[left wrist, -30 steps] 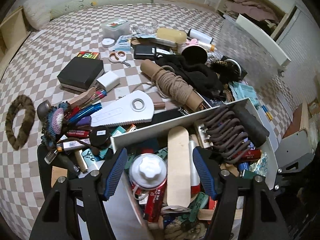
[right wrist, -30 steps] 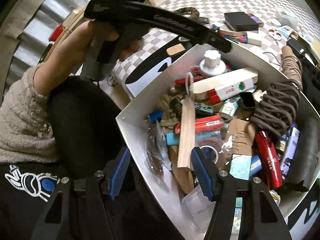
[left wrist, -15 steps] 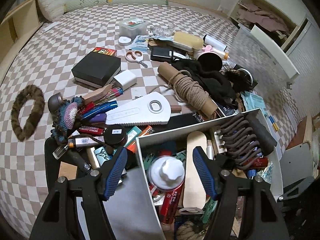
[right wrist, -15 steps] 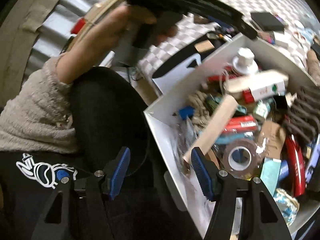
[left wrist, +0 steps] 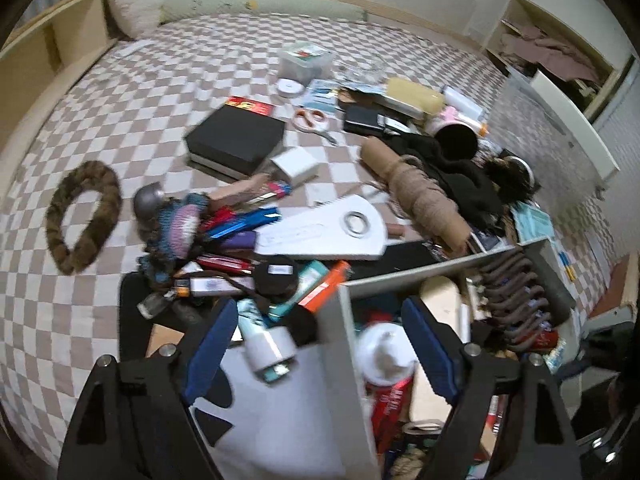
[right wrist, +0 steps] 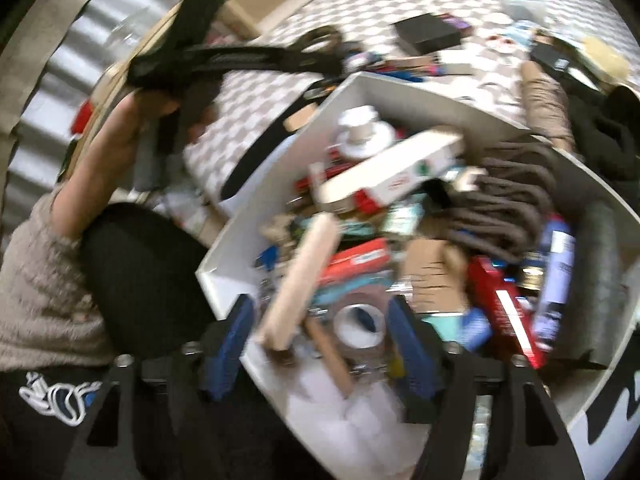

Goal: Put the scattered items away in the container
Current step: 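Raise both open tools out of the box and move back over the items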

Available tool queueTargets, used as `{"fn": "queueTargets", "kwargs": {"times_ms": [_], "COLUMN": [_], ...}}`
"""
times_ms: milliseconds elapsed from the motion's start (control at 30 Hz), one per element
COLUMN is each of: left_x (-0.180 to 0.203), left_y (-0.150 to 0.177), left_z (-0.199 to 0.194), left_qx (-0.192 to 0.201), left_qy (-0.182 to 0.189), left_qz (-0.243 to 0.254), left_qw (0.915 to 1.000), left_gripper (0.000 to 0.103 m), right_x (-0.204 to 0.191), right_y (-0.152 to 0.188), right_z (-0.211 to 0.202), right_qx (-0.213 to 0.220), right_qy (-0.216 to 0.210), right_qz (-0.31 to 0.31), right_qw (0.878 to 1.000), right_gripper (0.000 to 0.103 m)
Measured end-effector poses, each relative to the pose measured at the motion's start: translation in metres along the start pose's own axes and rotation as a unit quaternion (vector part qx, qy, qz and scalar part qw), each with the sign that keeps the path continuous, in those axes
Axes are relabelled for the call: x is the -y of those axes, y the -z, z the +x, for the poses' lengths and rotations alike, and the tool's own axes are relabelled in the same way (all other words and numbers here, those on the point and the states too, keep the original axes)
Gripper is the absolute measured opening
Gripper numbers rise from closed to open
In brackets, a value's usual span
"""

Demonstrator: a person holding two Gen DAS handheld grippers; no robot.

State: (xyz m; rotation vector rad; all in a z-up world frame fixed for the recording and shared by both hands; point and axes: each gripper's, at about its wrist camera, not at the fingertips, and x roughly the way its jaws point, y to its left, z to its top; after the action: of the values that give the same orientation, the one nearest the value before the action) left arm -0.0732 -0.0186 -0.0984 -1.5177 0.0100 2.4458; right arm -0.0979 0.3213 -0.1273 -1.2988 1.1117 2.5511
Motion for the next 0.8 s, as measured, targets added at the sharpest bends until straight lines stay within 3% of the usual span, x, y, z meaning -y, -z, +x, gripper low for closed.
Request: {"fn": "queueTargets", "kwargs": {"times_ms": [133,200,800], "left_x": [-0.017,-0.024,-0.076], "left_y": [0.001,0.002,0.015], "left_z": [0.0,0.0,0.018], "left_qx": [0.006,0.01,-0.008], "left_qy": [-0.012,-0.02,-0.101], "left_qz": [-0.019,-0.025,-0.04], "left_qw": [0.9997,0.9994,0.9941], "left_gripper": [0.086,0.092,0.095], "right_x": [0.017,0.022,0.062], "right_y": [-0.001,-0.002,0.009], "right_z": [-0.009,-0.014,-0.055], "right_qx": [0.025,0.041,0.11], "right_qy": [0.028,0.039,0.078], "right_qz": [0.03,0.041,0.098], "right_qw": [0.999,0.998,0.986], "right_gripper": [0.091,0.103,0.103]}}
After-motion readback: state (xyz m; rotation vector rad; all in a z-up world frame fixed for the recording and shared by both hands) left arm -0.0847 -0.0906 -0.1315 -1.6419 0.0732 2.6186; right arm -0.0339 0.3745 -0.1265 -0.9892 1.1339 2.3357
